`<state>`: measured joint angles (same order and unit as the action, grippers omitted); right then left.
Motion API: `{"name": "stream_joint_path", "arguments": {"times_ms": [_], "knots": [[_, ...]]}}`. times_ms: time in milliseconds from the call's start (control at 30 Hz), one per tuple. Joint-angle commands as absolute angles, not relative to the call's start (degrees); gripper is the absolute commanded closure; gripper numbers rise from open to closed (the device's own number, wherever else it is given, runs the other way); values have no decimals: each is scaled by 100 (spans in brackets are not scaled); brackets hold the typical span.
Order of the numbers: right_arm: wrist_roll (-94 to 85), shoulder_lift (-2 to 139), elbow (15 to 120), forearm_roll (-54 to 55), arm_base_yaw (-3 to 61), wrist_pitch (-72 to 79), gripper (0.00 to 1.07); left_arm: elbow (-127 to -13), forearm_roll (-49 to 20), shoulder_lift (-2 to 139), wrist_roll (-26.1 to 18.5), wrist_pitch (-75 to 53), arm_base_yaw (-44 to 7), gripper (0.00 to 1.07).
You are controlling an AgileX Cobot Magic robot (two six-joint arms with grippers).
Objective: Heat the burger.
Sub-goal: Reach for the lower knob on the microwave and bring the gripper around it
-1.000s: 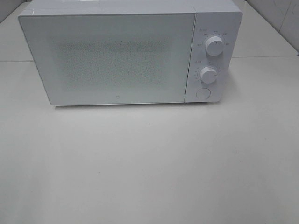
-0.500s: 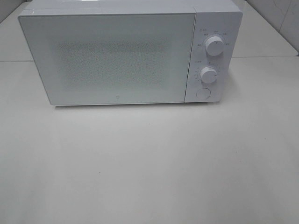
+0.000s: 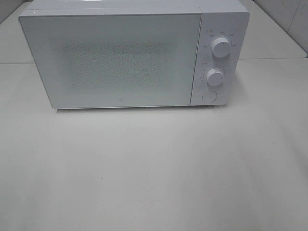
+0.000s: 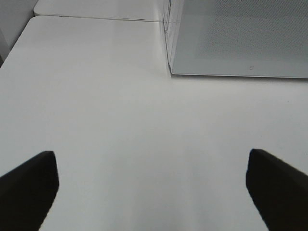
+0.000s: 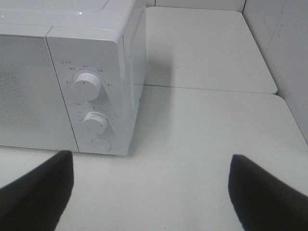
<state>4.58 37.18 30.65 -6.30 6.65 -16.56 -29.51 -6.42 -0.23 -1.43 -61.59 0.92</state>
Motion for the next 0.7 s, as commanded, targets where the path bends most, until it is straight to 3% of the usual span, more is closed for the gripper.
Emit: {"name": "stream_joint_path", "arguments": {"times_ms": [33, 700], "knots": [[453, 4028, 3123, -688, 613, -1140, 29, -2945, -647, -103, -138, -6113, 103, 9], [476, 6228, 3117, -991, 613, 1696, 29, -2945, -647, -103, -138, -6113, 103, 9]]}}
